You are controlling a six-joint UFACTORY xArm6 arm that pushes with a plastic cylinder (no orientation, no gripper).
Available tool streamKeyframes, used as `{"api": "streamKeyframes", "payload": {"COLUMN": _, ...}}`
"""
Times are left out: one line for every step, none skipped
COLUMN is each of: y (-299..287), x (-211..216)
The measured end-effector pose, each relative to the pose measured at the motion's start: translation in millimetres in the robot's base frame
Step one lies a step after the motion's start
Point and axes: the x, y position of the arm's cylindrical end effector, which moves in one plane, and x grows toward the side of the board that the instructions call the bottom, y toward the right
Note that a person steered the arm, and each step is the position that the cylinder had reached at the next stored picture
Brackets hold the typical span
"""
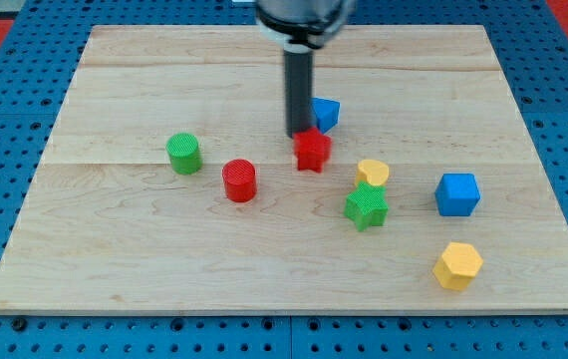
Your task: Push red star into yellow heart
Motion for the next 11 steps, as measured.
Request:
{"api": "streamKeyframes", "payload": {"y": 46, "x": 18}}
{"api": "streamKeyframes", "payload": {"y": 49, "x": 7}}
{"api": "streamKeyframes", "payload": {"y": 40, "x": -11}}
{"api": "streamKeyframes", "payload": {"y": 30, "x": 4}}
{"api": "streamKeyframes", "payload": {"y": 3, "x": 5}}
{"api": "streamKeyframes", "payload": {"y": -16, "x": 9}}
{"api": "streamKeyframes", "payload": {"y": -2, "x": 34}}
{"api": "streamKeyframes", "payload": {"y": 24, "x": 41}}
{"api": "streamKeyframes", "payload": {"y": 44, "x": 41}}
{"api": "streamKeyframes", "payload": {"y": 68, "x": 51}}
{"api": "streamKeyframes", "payload": {"y": 83, "x": 51}}
